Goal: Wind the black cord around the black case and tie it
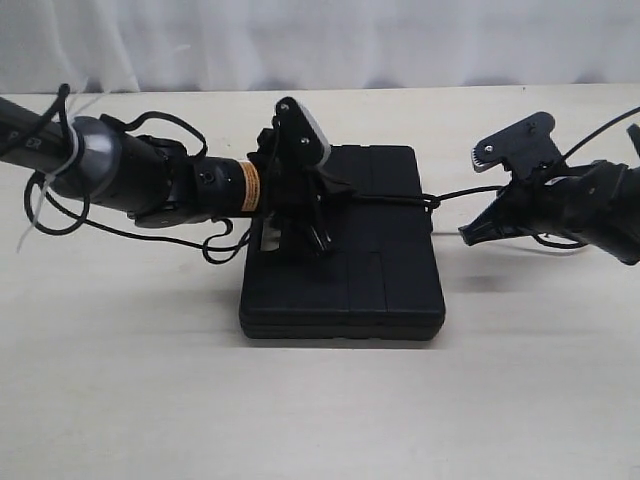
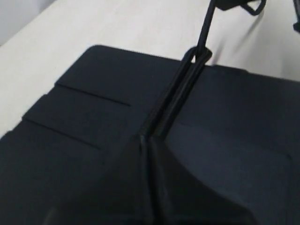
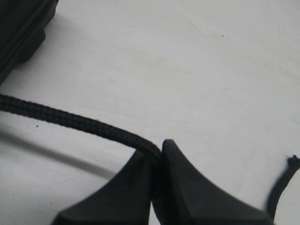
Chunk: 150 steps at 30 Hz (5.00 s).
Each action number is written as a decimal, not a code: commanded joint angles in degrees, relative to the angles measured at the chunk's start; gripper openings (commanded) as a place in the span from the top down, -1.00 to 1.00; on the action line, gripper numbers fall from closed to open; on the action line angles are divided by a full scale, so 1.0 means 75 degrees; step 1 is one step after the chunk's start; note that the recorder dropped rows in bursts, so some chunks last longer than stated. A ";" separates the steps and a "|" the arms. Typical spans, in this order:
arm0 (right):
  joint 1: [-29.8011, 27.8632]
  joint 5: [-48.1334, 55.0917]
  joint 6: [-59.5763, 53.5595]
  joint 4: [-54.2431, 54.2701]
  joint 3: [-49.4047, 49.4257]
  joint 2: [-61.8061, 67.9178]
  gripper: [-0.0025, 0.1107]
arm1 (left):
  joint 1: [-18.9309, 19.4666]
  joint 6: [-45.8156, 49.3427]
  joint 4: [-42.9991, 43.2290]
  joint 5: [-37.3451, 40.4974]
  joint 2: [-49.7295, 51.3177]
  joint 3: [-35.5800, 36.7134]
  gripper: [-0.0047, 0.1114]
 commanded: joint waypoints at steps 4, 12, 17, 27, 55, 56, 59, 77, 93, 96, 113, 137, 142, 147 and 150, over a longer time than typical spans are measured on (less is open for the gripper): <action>-0.0077 -0.0087 -0.0007 0.0112 0.0010 -0.0009 0.89 | 0.0108 0.0108 -0.0019 0.1037 0.0060 -0.0025 0.92; -0.0371 -0.0125 0.0002 0.0318 0.0027 -0.0009 0.89 | 0.0215 0.0079 -0.0019 0.1227 0.0060 -0.0025 0.92; -0.0787 0.0074 0.0185 0.0318 0.0027 -0.0009 0.89 | 0.0215 0.0079 -0.0019 0.1227 0.0060 -0.0025 0.92; -0.0461 0.0098 0.0655 -0.0657 -0.0114 -0.0009 0.87 | 0.0215 -0.0144 -0.0045 0.1012 0.0060 -0.0025 0.92; -0.0173 0.5035 0.1395 -0.0750 -0.0150 -0.2234 0.89 | 0.0215 -0.1901 -0.0058 0.2987 -0.1719 0.0008 0.92; -0.0173 0.4951 0.1467 -0.0750 -0.0150 -0.2029 0.89 | 0.0255 -0.1901 -0.0068 0.3304 -0.1757 0.0008 0.92; -0.0173 0.4413 0.1770 -0.0750 -0.0267 -0.1424 0.88 | 0.0446 -0.2051 -0.0074 0.3849 -0.1724 0.0008 0.92; 0.0265 0.3685 0.2019 -0.0711 -0.2111 0.0834 0.88 | 0.0976 -0.2527 0.0399 0.2386 -0.0067 0.0008 0.92; 0.0247 0.5005 0.2095 -0.1056 -0.2337 0.0177 0.88 | 0.0976 -0.2541 0.0192 0.4099 -0.1318 0.0157 0.92; 0.0261 0.5687 0.2199 -0.1169 -0.2209 -0.0570 0.88 | 0.0993 -0.2555 -0.0029 0.4070 -0.2134 0.0479 0.92; 0.0282 0.3573 -0.0218 0.2550 0.2073 -0.7625 0.88 | 0.0978 -0.2698 -0.1054 0.1938 -1.0071 0.4850 0.92; 0.0282 0.4475 -0.0148 0.3314 0.3127 -1.4166 0.88 | 0.0978 -0.3733 -0.1105 0.4598 -1.5372 0.5114 0.92; 0.0282 0.5023 -0.0148 0.3270 0.3112 -1.4166 0.88 | 0.0978 -0.3733 -0.1105 0.4786 -1.5925 0.5114 0.92; 0.0282 0.5120 -0.0045 0.3202 0.3112 -1.4166 0.88 | 0.0978 -0.3718 -0.1105 0.4786 -1.6379 0.5114 0.92; 0.0282 0.5117 -0.0045 0.3173 0.3112 -1.4166 0.88 | 0.0978 -0.3718 -0.1082 0.4786 -1.6379 0.5098 0.92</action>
